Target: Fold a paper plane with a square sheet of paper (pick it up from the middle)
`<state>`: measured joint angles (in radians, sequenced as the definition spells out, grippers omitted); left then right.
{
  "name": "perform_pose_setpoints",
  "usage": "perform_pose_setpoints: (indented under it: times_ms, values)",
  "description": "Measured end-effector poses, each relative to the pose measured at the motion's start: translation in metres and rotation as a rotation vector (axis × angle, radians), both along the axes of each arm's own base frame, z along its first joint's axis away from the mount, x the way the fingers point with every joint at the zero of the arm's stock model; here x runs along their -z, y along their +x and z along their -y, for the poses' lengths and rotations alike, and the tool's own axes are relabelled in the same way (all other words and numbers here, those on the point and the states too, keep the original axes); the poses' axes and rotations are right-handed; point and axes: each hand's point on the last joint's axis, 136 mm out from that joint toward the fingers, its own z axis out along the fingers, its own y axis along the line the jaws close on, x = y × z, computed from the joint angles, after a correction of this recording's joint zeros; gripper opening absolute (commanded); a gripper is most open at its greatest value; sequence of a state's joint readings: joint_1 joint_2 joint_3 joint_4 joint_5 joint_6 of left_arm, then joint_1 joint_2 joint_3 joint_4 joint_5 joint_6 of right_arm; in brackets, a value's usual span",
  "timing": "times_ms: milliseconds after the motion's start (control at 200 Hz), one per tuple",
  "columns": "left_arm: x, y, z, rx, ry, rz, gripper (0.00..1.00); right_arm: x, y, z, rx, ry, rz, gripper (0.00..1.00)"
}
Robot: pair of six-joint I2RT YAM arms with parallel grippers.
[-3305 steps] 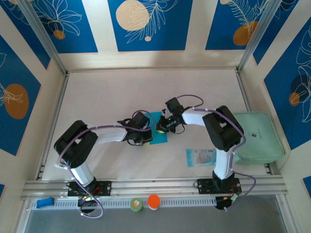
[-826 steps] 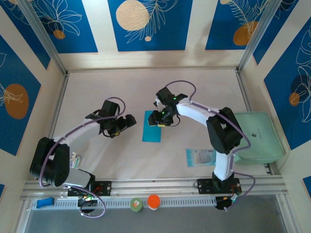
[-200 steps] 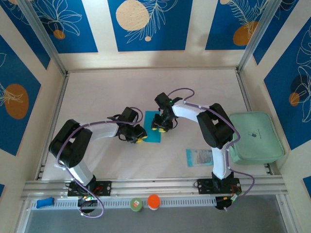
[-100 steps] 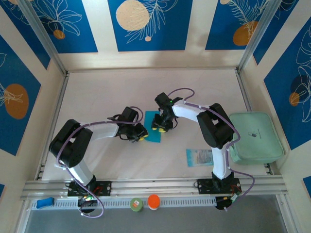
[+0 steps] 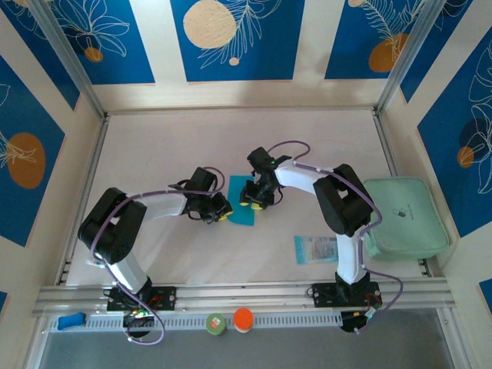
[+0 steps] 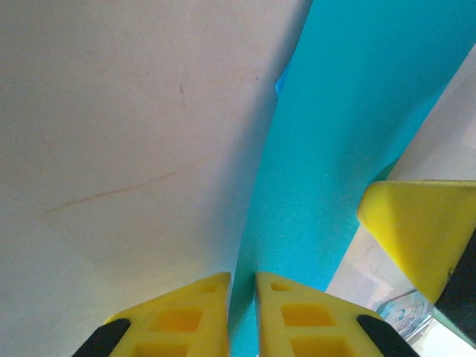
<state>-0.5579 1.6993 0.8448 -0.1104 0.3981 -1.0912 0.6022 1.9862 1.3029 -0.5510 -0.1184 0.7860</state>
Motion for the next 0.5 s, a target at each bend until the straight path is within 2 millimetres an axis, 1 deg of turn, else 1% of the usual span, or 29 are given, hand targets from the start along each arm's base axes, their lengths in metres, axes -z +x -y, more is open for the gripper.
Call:
perform_pose_setpoints:
  times_ms: [160, 210, 315, 400, 500]
  values:
    - [-0.008, 0.012, 0.004, -0.006, -0.016, 0.021, 0.15, -0.002, 0.001, 0.000, -0.006, 0.035, 0.012, 0.44]
    - [-0.009, 0.015, 0.006, -0.006, -0.022, 0.027, 0.12, -0.002, 0.001, -0.001, -0.009, 0.047, 0.012, 0.45]
    - [-0.009, 0.020, 0.009, -0.005, -0.034, 0.029, 0.07, -0.004, 0.002, -0.002, -0.017, 0.083, 0.022, 0.51]
    - [-0.005, 0.021, 0.011, 0.001, -0.037, 0.021, 0.00, -0.008, 0.005, -0.001, -0.029, 0.110, 0.056, 0.58]
    - [-0.003, 0.021, 0.012, -0.002, -0.041, 0.015, 0.00, -0.019, 0.013, 0.006, -0.039, 0.118, 0.124, 0.66]
